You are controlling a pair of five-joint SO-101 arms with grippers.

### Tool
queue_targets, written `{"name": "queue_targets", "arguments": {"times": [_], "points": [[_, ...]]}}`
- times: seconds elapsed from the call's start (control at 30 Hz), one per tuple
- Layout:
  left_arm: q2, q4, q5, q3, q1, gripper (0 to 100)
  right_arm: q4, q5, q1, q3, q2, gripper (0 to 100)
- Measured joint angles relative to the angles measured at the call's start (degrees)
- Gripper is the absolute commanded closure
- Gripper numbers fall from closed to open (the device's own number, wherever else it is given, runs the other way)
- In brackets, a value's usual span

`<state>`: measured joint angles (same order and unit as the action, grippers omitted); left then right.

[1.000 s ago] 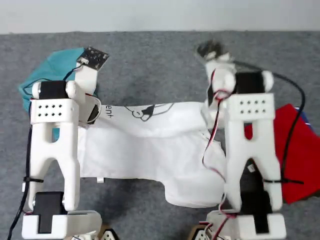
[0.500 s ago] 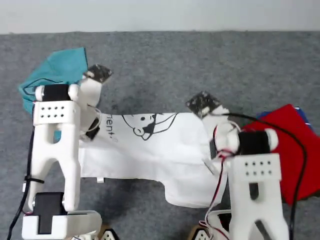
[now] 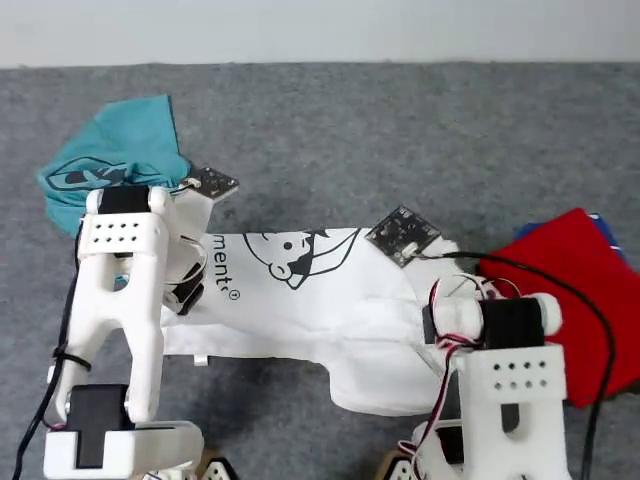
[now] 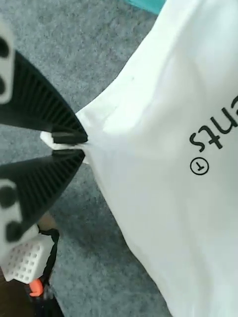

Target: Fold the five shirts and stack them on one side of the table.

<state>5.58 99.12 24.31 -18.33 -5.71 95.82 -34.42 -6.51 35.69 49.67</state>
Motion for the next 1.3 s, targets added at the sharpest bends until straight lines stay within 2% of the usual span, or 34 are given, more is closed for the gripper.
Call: {"name": "queue_targets", "arguments": {"times": [0.13, 0.37, 0.57, 0.77, 0.93, 1.07, 1.2, 1.3], "points": [[0.0, -1.67, -3.16, 5.98, 0.0, 99, -8.79, 4.22, 2.9, -2.99, 2.2, 98.8], [0.0, -0.44, -9.85, 30.42, 0.44, 99, -23.38, 10.37, 3.34, -21.1, 2.46, 98.8], [4.57, 0.26, -14.33, 46.15, 2.73, 99, -22.33, 12.04, 1.05, -36.92, 2.46, 98.8], [19.6, 0.26, -14.95, 48.18, 4.66, 99, -10.37, 12.31, -1.93, -49.93, 3.43, 98.8], [30.42, 0.26, -14.95, 43.25, 4.48, 99, -7.12, 12.31, -2.37, -49.67, 2.29, 98.8], [30.77, 0.26, -13.89, 40.62, 4.66, 99, -13.27, 12.31, -2.37, -42.11, 0.97, 98.8], [31.56, 0.26, -13.36, 40.35, 4.66, 99, -26.02, 12.31, -1.23, -31.12, -2.64, 98.8], [31.65, -0.44, -13.36, 40.35, 4.75, 99, -30.15, 12.4, -0.97, -29.98, -3.25, 98.8]]}}
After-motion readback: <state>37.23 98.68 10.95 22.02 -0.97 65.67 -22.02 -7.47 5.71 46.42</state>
